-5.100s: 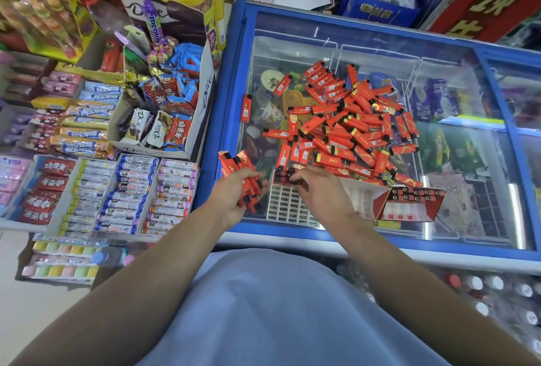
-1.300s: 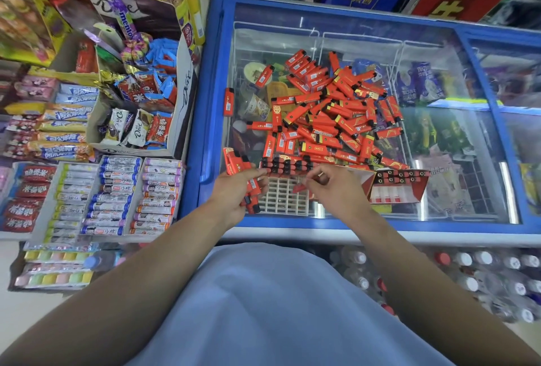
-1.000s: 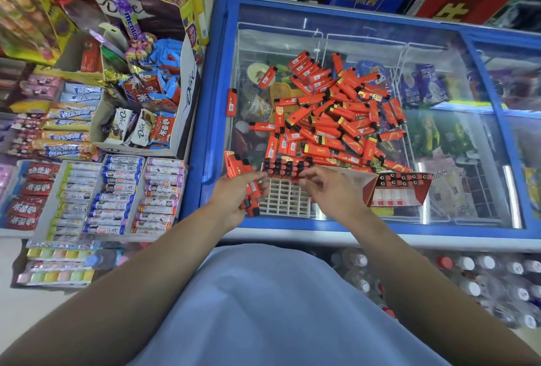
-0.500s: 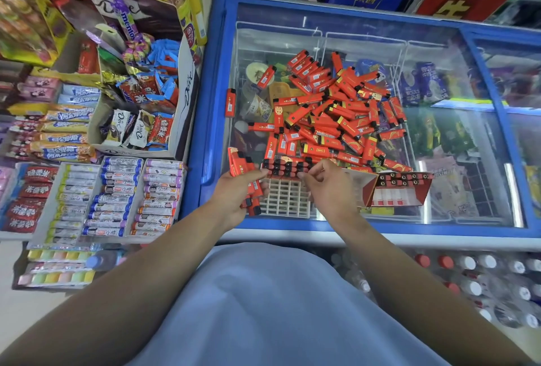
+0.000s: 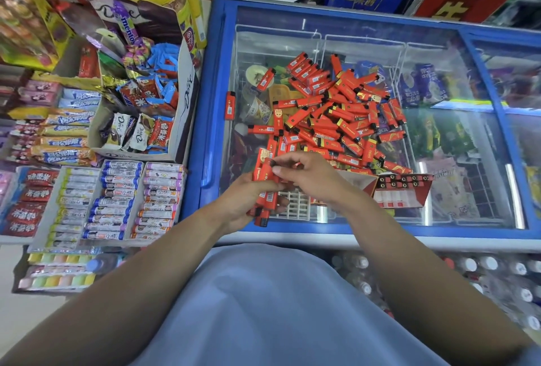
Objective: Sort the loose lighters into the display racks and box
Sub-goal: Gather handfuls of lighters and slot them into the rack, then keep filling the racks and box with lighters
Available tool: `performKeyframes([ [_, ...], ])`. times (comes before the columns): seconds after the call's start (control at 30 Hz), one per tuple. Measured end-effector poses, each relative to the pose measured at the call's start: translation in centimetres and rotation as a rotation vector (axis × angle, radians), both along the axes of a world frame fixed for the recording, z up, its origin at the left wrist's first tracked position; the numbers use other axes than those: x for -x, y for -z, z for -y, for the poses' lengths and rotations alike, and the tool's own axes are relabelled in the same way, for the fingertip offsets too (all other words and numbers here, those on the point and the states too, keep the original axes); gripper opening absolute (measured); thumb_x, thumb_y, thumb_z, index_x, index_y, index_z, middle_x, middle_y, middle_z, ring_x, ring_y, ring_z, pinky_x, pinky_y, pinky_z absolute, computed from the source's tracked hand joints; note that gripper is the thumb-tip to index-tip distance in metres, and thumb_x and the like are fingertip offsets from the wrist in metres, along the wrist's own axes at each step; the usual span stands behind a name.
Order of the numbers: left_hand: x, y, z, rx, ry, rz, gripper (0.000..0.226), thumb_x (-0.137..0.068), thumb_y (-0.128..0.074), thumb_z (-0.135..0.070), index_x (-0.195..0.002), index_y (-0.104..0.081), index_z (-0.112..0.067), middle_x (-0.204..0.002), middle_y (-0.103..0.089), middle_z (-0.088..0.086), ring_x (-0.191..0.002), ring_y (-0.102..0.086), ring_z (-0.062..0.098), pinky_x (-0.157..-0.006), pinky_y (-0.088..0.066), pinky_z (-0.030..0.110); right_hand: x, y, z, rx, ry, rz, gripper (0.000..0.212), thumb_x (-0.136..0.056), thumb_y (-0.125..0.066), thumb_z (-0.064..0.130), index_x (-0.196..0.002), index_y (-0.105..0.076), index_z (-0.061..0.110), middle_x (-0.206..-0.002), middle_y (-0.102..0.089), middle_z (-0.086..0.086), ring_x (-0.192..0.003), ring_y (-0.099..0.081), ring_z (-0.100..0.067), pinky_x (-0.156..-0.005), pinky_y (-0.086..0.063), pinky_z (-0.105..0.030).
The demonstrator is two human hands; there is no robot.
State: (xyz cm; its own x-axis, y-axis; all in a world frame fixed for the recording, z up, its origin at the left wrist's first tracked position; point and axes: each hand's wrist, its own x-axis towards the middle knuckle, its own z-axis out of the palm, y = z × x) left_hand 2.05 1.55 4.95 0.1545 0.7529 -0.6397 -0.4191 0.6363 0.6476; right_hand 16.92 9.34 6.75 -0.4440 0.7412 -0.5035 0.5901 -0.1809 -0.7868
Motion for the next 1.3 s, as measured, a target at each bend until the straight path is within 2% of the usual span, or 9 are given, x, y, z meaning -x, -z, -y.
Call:
performKeyframes([
  [0.1,0.2,0.0,0.1,-0.002,0.039,0.0,0.02,-0.099,-0.062,-0.008,-0.118,-0.067,-0.012,-0.105,-0.078,0.007,-0.08,-0.073,0.021,-0.066,-0.059,0.029,-0.5,-0.2,-0.2,0.036,-0.054,0.039,0.021,-0.094,-0.073,0.03,-0.114,-0.071,0.027,-0.11,-0.068,0.01,-0.104,-0.066,-0.011,-0.099,-0.053,-0.038],
  [0.2,0.0,0.2,0.0,0.0,0.076,-0.026,0.021,-0.099,-0.065,-0.013,-0.119,-0.067,-0.014,-0.112,-0.077,0.008,-0.09,-0.076,0.024,-0.07,-0.062,0.033,-0.7,-0.3,-0.1,0.07,0.003,0.011,0.015,-0.093,-0.074,0.026,-0.108,-0.072,0.027,-0.109,-0.069,0.011,-0.099,-0.064,-0.008,-0.085,-0.048,-0.025],
  [0.3,-0.2,0.5,-0.4,-0.004,0.018,-0.054,0.021,-0.096,-0.069,-0.014,-0.117,-0.066,-0.011,-0.111,-0.077,0.01,-0.097,-0.076,0.031,-0.077,-0.064,0.042,-1.2,-0.1,-0.3,0.121,0.175,-0.056,0.01,-0.096,-0.069,0.019,-0.104,-0.074,0.017,-0.101,-0.073,0.005,-0.085,-0.064,-0.011,-0.072,-0.047,-0.023],
  [0.4,0.2,0.9,-0.6,0.019,-0.067,-0.136,0.031,-0.092,-0.075,-0.013,-0.12,-0.063,-0.007,-0.096,-0.078,0.008,-0.084,-0.077,0.025,-0.067,-0.063,0.038,-3.0,-0.4,-1.1,0.173,0.305,-0.1,0.007,-0.1,-0.06,0.01,-0.102,-0.066,0.006,-0.082,-0.066,-0.009,-0.064,-0.056,-0.016,-0.055,-0.044,-0.026],
  [0.5,0.5,1.3,-0.4,0.032,-0.105,-0.219,0.036,-0.089,-0.078,-0.012,-0.122,-0.064,-0.006,-0.09,-0.076,0.004,-0.067,-0.07,0.016,-0.059,-0.059,0.032,-5.1,-0.6,-1.5,0.144,0.265,-0.052,0.005,-0.101,-0.057,0.009,-0.103,-0.061,0.01,-0.068,-0.062,-0.007,-0.055,-0.053,-0.016,-0.049,-0.04,-0.027],
  [0.77,0.3,1.5,-0.6,0.047,-0.13,-0.223,0.029,-0.085,-0.083,-0.021,-0.107,-0.067,-0.013,-0.082,-0.069,0.0,-0.061,-0.059,0.01,-0.053,-0.053,0.026,-6.4,0.9,-0.6,-0.073,0.144,0.19,0.006,-0.095,-0.071,0.027,-0.095,-0.067,0.021,-0.075,-0.075,-0.002,-0.055,-0.067,-0.009,-0.055,-0.052,-0.027],
  [0.97,0.6,1.1,-0.5,0.058,-0.146,-0.133,0.023,-0.098,-0.068,-0.03,-0.114,-0.066,-0.014,-0.087,-0.071,0.004,-0.063,-0.062,0.012,-0.053,-0.053,0.028,-6.3,3.1,-0.6,-0.007,0.085,0.218,0.007,-0.102,-0.062,0.029,-0.109,-0.063,0.028,-0.088,-0.078,-0.002,-0.078,-0.073,-0.032,-0.052,-0.049,-0.026],
  [1.13,0.7,1.1,-0.3,0.072,-0.154,-0.145,0.025,-0.101,-0.063,-0.03,-0.117,-0.065,-0.011,-0.089,-0.073,0.005,-0.064,-0.064,0.013,-0.054,-0.054,0.029,-6.7,3.4,-0.3,-0.195,0.092,0.261,0.009,-0.098,-0.067,0.027,-0.105,-0.07,0.022,-0.09,-0.07,0.006,-0.058,-0.062,0.006,-0.048,-0.041,-0.008],
  [1.3,0.4,0.8,-0.2,0.091,-0.166,-0.18,0.027,-0.1,-0.065,-0.033,-0.112,-0.069,-0.01,-0.089,-0.077,0.002,-0.063,-0.066,0.01,-0.054,-0.057,0.026,-6.6,4.0,-0.2,-0.236,0.164,0.253,0.016,-0.096,-0.07,0.034,-0.103,-0.069,0.019,-0.094,-0.072,0.006,-0.073,-0.071,-0.011,-0.062,-0.053,-0.025],
])
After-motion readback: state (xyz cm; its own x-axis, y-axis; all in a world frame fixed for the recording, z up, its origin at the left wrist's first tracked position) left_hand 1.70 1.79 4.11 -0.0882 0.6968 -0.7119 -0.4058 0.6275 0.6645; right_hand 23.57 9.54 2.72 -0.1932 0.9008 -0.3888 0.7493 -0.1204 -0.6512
